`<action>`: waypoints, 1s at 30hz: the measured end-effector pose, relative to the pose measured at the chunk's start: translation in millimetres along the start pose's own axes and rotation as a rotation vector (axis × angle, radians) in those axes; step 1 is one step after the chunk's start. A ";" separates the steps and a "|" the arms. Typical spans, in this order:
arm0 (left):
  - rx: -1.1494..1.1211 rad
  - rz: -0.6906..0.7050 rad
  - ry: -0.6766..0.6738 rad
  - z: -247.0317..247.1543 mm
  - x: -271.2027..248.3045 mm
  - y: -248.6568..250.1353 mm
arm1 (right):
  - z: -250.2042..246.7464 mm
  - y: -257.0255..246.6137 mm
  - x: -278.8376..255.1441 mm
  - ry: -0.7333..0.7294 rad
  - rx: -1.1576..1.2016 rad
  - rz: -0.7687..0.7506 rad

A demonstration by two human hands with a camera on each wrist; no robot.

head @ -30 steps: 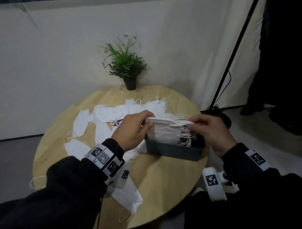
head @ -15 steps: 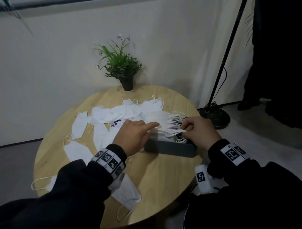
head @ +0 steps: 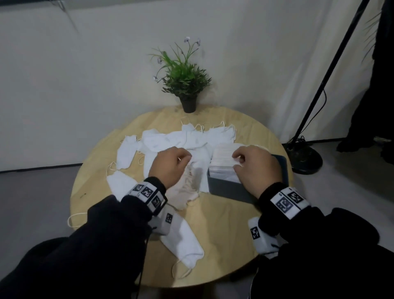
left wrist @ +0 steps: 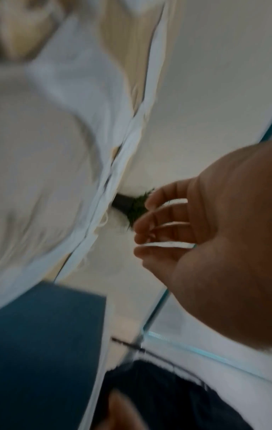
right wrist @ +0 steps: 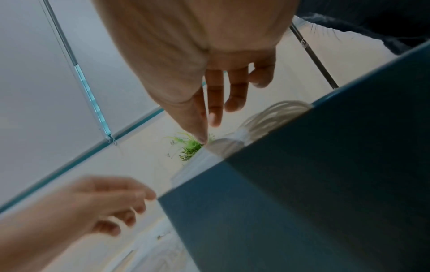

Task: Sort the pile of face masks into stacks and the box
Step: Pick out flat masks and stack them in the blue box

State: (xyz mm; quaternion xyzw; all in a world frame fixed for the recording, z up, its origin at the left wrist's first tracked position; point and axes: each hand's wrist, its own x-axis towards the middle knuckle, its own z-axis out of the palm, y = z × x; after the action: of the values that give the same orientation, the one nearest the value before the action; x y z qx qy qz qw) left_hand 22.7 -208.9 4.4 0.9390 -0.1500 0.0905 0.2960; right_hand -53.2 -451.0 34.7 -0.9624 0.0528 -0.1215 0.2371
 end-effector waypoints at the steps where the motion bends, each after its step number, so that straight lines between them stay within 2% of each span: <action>1: 0.052 -0.096 -0.045 -7.0 5.9 -15.3 | 0.5 -5.4 0.8 0.016 0.058 -0.008; 4: 0.343 -0.305 -0.365 -15.4 12.8 -53.7 | 9.6 -30.7 -1.6 0.047 0.390 -0.069; 6: 0.451 -0.350 -0.472 -10.3 8.4 -67.1 | 21.3 -49.8 -4.9 0.018 0.557 -0.110; 10: 0.226 -0.441 -0.358 -13.0 11.0 -79.2 | 48.0 -75.8 -1.5 -0.125 0.709 -0.087; 13: 0.148 -0.409 -0.288 -38.0 19.1 -81.4 | 61.6 -88.6 5.5 -0.184 0.782 0.005; 18: 0.056 -0.244 -0.258 -92.0 16.5 -74.2 | 78.2 -100.1 13.5 -0.258 0.815 0.116; 23: -0.269 -0.126 -0.307 -115.1 -0.9 -86.5 | 84.5 -109.6 17.3 -0.320 0.867 0.145; 27: -0.349 -0.141 -0.340 -114.5 -15.2 -95.1 | 89.3 -106.2 22.0 -0.245 0.879 0.200; 30: -0.346 -0.168 -0.301 -117.8 -18.4 -95.1 | 89.9 -100.6 24.5 -0.296 0.934 0.177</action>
State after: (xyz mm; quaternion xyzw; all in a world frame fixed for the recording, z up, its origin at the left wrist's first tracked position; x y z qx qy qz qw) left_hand 27.7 -61.8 44.6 0.8864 -0.1271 -0.1023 0.4332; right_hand -1.9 -326.3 9.9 -0.7522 0.0399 0.0265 0.6571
